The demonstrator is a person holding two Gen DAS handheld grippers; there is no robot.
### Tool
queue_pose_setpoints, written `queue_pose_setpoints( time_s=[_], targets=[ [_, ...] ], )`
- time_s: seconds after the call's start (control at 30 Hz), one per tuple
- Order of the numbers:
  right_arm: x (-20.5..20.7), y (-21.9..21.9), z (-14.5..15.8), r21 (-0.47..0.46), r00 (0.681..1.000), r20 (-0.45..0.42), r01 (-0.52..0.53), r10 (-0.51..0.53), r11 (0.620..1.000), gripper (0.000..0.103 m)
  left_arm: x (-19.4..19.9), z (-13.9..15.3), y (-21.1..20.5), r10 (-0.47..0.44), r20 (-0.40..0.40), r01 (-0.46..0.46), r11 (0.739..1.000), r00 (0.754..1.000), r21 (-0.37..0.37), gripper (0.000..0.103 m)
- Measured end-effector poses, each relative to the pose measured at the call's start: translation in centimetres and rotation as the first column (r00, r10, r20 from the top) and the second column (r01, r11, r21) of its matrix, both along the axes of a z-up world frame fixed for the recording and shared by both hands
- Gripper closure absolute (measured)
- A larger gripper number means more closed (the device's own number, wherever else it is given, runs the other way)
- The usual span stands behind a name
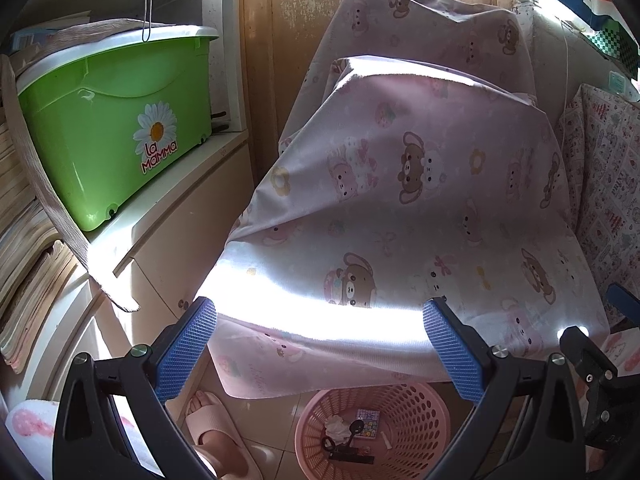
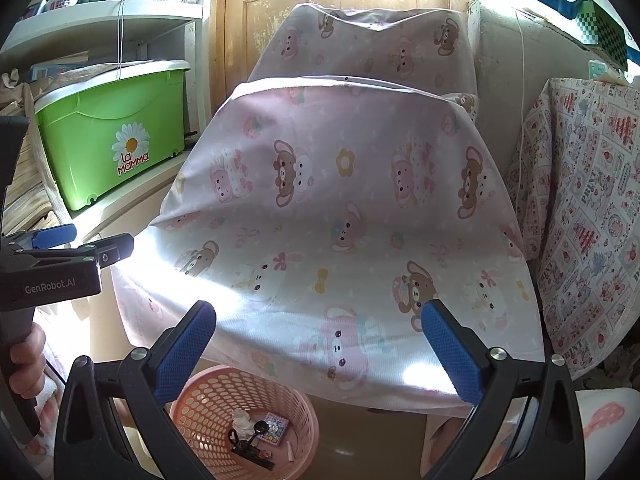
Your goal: Collect trash
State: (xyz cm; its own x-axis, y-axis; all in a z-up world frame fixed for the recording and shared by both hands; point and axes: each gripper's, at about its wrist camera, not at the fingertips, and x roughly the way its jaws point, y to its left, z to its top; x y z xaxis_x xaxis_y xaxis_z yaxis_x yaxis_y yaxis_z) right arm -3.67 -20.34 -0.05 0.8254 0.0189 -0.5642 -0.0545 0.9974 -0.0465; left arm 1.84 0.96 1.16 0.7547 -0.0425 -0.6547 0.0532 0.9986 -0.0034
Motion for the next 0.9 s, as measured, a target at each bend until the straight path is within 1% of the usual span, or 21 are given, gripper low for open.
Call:
queue_pose_setpoints(
  time_s=[0.17,0.33,0.47,0.73,0.8,0.9],
  targets=[
    [-0.46,0.42,0.63,-0.001,1.0,0.016,-0.023,0.023,1.0,0.0,-0.31,0.05,-0.5,-0.004,0.022,0.003,0.999,1.0,0.05,0.001],
    [-0.39,0.5,0.69,0.003,1.0,0.015,-0.025,0.025,1.0,0.0,-0.2,-0.1,-0.59,-0.018,0.005,0.018,0.999,1.0,0.029,0.001],
    [-0.32,0.54,0.68,-0.006,1.0,0.018,-0.025,0.026,1.0,0.0,-0.09,-0.09,-0.56,-0.01,0.009,0.01,0.999,1.0,0.038,0.001],
    [-0.14,0.31,0.37,0.005,1.0,0.006,-0.027,0.027,1.0,0.0,0.01,-0.02,-0.19,-0.005,0.006,0.005,1.0,1.0,0.023,0.001],
    [-0.05,0.31,0.26,0.005,1.0,0.003,-0.028,0.028,1.0,0.0,-0.04,0.04,-0.32,-0.001,0.006,0.001,0.999,1.0,0.042,0.001],
    [0.07,0.37,0.06,0.0,1.0,-0.004,-0.028,0.028,1.0,0.0,-0.24,0.02,-0.8,-0.005,0.018,0.003,0.996,1.0,0.092,0.001]
  ],
)
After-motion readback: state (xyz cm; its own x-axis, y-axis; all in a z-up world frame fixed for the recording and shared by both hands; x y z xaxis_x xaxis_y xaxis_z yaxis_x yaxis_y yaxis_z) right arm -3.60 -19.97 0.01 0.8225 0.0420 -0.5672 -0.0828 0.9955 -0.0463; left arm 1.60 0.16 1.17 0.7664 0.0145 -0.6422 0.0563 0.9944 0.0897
